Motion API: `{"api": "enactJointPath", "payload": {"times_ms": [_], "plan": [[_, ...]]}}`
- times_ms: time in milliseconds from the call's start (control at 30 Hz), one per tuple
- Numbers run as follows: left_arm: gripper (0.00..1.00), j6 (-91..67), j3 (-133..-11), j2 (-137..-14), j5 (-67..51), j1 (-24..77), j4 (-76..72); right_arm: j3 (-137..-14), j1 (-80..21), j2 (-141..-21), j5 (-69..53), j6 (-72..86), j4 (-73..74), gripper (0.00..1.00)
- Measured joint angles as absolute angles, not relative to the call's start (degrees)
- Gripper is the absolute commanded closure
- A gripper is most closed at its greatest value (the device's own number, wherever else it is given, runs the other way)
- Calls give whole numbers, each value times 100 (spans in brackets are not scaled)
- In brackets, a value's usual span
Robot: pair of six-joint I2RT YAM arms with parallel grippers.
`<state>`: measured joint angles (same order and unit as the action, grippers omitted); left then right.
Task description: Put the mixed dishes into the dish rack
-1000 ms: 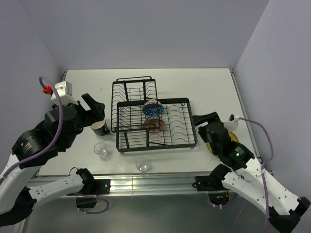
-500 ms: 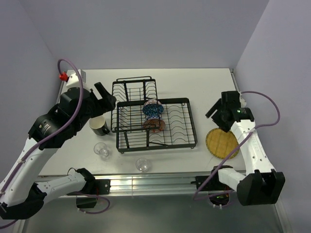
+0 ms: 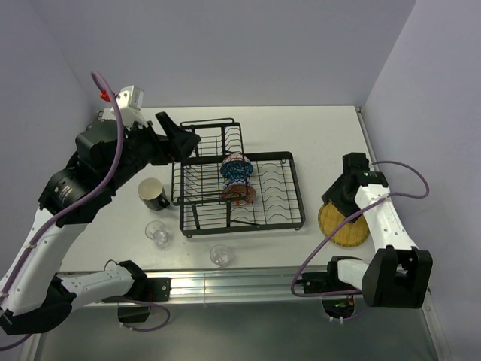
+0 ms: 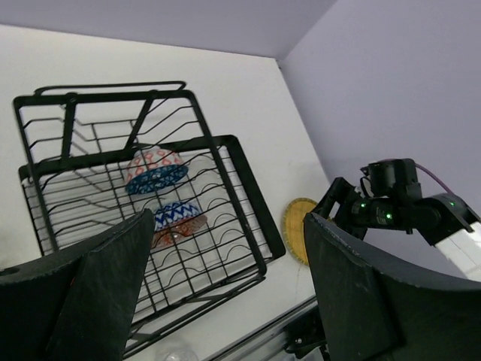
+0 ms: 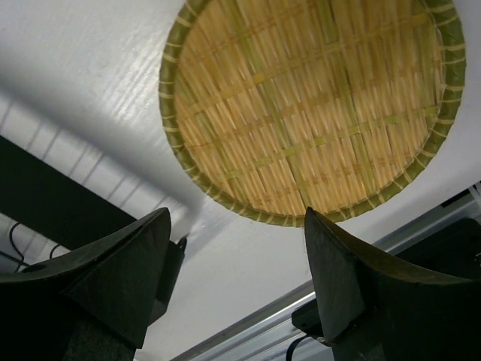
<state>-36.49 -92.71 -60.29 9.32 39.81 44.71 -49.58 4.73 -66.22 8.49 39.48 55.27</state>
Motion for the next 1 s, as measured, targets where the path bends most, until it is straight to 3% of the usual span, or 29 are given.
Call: {"api": "enactJointPath", "payload": {"times_ms": [600,1000], "plan": [[12,-3103,-9177,-6390,51,3981,4010,-3354,666,-5293,-148,4635,5911,23],[11,-3004,-9192,-6394,-148,3979,4060,-3039,923,-5177,239,5312,5618,22]]}}
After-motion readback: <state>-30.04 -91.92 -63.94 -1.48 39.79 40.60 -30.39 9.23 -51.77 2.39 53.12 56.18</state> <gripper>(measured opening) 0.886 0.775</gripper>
